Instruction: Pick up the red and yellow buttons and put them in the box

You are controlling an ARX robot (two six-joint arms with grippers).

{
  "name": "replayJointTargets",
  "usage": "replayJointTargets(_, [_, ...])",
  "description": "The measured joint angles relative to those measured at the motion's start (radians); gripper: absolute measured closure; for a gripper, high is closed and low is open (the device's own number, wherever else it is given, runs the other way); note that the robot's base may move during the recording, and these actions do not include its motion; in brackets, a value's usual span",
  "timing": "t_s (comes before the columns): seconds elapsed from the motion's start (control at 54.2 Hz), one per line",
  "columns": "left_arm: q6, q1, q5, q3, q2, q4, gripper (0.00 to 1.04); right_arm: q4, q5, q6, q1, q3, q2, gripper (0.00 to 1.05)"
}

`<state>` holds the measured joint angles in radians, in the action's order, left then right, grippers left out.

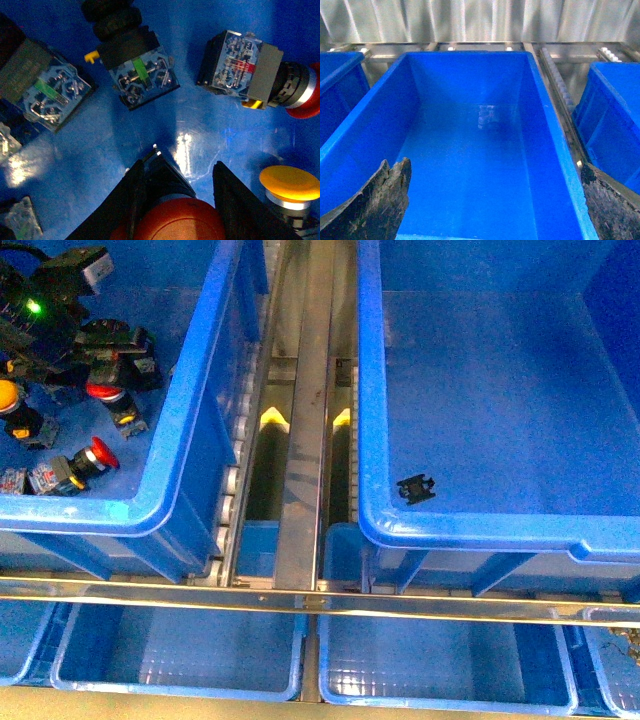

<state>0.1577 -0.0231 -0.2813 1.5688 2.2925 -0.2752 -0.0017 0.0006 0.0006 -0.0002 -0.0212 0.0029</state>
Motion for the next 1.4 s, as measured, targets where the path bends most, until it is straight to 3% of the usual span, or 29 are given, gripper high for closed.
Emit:
replayJointTargets(0.332, [-0.427, -0.027, -0.225, -0.071, -0.259, -0.013, 0.72, 0.000, 0.000, 0.000, 0.000, 0.000, 0.000, 0.06])
replayJointTargets(0.756, [-0.643, 0.040, -0.270, -0.357, -0.524, 0.064, 0.72, 0.000, 0.000, 0.000, 0.000, 0.000, 0.000, 0.06])
replayJointTargets(1.033, [-0.762, 0.105, -0.297, -0.428, -0.671, 0.084, 0.72, 0.000, 0.000, 0.000, 0.000, 0.000, 0.000, 0.06])
replayJointTargets(1.162, [-0.845, 0.180, -0.304, -0.416, -0.653, 0.143, 0.72, 0.000, 0.000, 0.000, 0.000, 0.000, 0.000, 0.06])
replayJointTargets(1.402, [-1.026, 0.467, -0.306, -0.314, -0.502, 0.228, 0.72, 0.000, 0.000, 0.000, 0.000, 0.000, 0.000, 0.06])
